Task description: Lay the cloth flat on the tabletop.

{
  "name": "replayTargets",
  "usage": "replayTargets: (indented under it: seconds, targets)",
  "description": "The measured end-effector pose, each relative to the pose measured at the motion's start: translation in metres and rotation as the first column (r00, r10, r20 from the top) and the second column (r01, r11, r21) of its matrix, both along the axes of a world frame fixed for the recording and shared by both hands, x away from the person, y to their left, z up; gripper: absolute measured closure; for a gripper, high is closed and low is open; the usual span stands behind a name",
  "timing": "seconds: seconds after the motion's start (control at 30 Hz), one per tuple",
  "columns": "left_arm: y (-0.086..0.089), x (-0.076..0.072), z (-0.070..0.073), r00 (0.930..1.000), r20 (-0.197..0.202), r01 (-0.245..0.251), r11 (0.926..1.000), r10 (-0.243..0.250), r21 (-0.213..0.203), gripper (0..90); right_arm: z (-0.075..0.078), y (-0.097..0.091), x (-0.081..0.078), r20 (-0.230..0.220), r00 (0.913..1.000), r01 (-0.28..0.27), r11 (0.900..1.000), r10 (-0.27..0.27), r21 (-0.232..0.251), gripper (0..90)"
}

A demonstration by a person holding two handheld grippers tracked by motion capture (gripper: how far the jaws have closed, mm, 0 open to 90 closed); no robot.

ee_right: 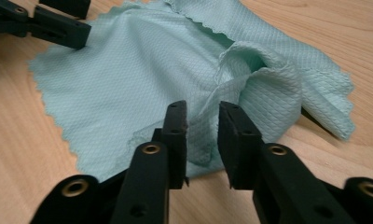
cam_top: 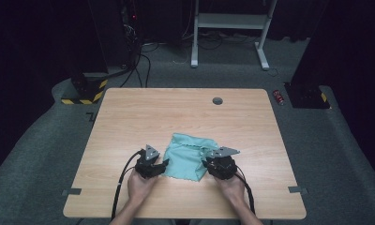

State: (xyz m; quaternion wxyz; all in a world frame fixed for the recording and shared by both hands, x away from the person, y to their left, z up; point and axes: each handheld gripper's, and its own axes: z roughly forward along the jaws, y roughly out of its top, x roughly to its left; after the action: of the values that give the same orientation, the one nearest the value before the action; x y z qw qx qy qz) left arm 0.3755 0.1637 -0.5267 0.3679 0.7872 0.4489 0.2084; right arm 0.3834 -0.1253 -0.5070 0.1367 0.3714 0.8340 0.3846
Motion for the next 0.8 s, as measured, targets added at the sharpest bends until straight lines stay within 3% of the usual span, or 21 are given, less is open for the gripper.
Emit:
replayTargets:
  seconds: [0.07,0.2,0.3,0.4,0.63,0.8]
  targets:
    - [0.0,0.0,0.0,1.0,0.0,0.0,1.0,0.0,0.0,49.2,-0.002,0.003,0.003,-0.019,0.9998,0.003,0.9998,-0.003,0.017,70.3]
    - [0.0,0.0,0.0,1.0,0.002,0.005,1.0,-0.005,0.004,50.1,-0.009,0.011,0.007,-0.029,0.9995,-0.015,0.9981,0.013,-0.06,76.9]
    - [0.0,0.0,0.0,1.0,0.003,0.008,1.0,-0.008,0.005,50.8,-0.01,0.013,0.006,-0.012,0.9997,-0.023,0.9967,0.022,-0.078,87.1]
    - [0.0,0.0,0.0,0.9999,0.003,0.01,0.9999,-0.01,0.005,51.3,-0.008,0.014,0.003,0.007,0.9995,-0.03,0.9945,0.031,-0.101,88.9]
    - [0.0,-0.001,0.0,0.9999,0.004,0.011,0.9999,-0.012,0.007,51.6,0.004,0.006,-0.01,0.032,0.9989,-0.031,0.9948,0.034,-0.097,89.0]
    - [0.0,-0.001,0.0,1.0,0.002,0.008,1.0,-0.008,0.002,52.2,0.007,-0.01,-0.019,0.012,0.9998,-0.014,0.9974,0.015,-0.07,88.9]
